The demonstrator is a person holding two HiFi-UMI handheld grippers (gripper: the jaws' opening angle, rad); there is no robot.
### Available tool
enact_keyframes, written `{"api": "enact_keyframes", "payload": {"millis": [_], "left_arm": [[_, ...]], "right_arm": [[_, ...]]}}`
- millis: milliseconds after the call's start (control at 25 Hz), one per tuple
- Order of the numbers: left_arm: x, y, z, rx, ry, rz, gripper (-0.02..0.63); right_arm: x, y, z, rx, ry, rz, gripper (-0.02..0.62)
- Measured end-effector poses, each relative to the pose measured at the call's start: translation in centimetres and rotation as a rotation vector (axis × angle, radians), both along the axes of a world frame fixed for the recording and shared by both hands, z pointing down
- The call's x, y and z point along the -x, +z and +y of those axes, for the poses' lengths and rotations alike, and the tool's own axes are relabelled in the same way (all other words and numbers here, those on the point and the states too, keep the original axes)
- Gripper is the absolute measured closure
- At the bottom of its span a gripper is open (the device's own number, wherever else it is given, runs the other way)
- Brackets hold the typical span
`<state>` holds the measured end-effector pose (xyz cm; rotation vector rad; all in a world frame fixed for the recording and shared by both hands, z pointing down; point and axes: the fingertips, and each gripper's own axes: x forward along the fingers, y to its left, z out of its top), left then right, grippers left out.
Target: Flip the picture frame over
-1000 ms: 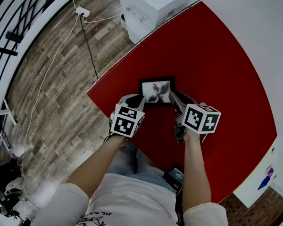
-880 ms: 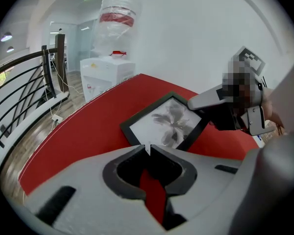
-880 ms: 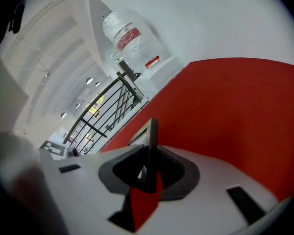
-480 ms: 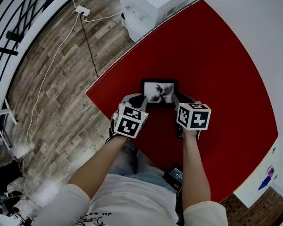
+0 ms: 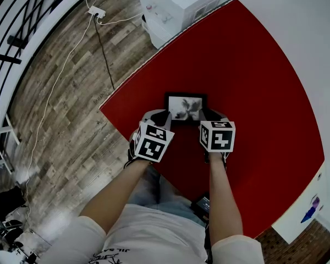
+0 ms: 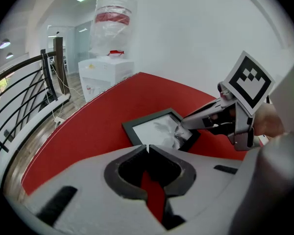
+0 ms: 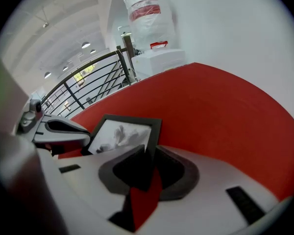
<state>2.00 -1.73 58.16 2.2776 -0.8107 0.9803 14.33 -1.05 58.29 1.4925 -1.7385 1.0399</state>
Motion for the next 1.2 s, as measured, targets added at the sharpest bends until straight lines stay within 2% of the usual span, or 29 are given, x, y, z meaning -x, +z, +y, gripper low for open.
{"api": "enact_keyframes", "payload": {"millis": [440, 600, 880, 1040, 1200], "left_arm": [[0.2, 0.3, 0.3, -0.013, 0.009, 0.004, 0.586], [0.3, -0.6, -0.5, -0.038, -0.017, 0.03, 0.584], [2.6, -5.7, -0.5, -0.117, -0.04, 0.053, 0.586], [4.2, -9.9, 1.1, -0.163, -0.067, 0.064, 0.598], [5.4, -14.2, 2.3, -0.2, -0.111, 0.119, 0.6]], "right_arm": [[0.1, 0.0, 0.1, -0.069, 0.001, -0.011, 0.522], [0.0, -0.8, -0.1, -0.092, 0.003, -0.007, 0.511], [0.7, -4.8, 1.5, -0.136, -0.009, 0.004, 0.512], [1.8, -8.9, 3.7, -0.183, -0.022, 0.068, 0.515], [3.6, -12.4, 5.5, -0.243, -0.011, 0.107, 0.584]]}}
